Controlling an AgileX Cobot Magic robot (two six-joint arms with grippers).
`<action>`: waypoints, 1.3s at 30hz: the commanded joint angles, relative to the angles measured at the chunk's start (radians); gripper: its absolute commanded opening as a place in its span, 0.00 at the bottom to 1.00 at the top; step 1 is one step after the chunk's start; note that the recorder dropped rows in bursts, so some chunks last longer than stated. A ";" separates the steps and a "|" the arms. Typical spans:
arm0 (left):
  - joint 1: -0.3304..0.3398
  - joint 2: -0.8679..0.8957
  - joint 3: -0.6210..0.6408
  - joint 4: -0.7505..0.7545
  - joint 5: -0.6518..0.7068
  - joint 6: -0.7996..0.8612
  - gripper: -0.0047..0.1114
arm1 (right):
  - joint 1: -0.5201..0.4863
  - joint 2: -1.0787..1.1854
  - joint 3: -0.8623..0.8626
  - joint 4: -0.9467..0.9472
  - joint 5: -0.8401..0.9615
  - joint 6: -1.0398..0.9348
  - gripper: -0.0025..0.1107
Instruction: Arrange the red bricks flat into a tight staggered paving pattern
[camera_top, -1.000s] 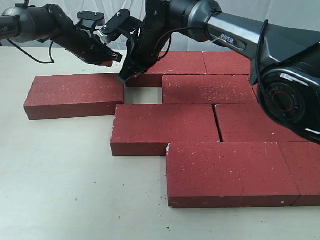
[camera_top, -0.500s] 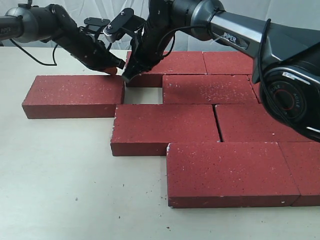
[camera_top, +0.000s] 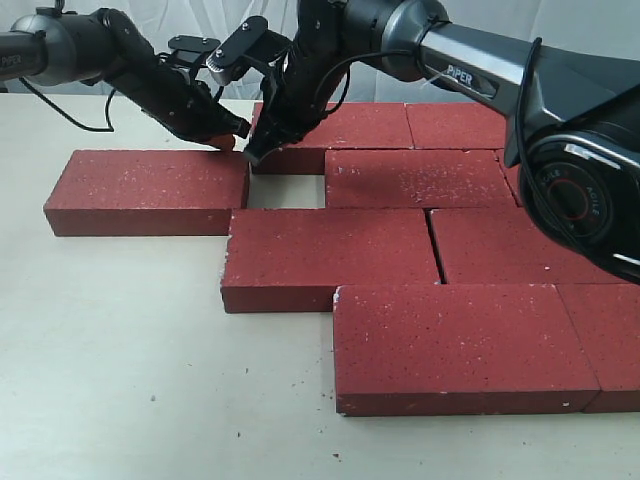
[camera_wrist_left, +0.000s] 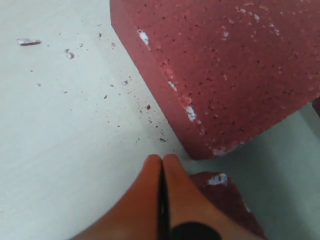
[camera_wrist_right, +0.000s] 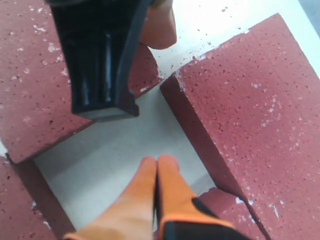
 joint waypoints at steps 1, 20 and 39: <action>-0.005 -0.012 -0.001 -0.015 0.008 -0.001 0.04 | -0.007 -0.004 -0.001 -0.004 -0.005 0.000 0.01; 0.272 -0.365 0.125 0.427 0.206 -0.284 0.04 | -0.038 -0.032 -0.001 -0.023 0.115 0.070 0.01; 0.337 -0.433 0.655 0.343 -0.268 -0.334 0.04 | -0.178 -0.395 0.652 0.264 -0.153 -0.089 0.01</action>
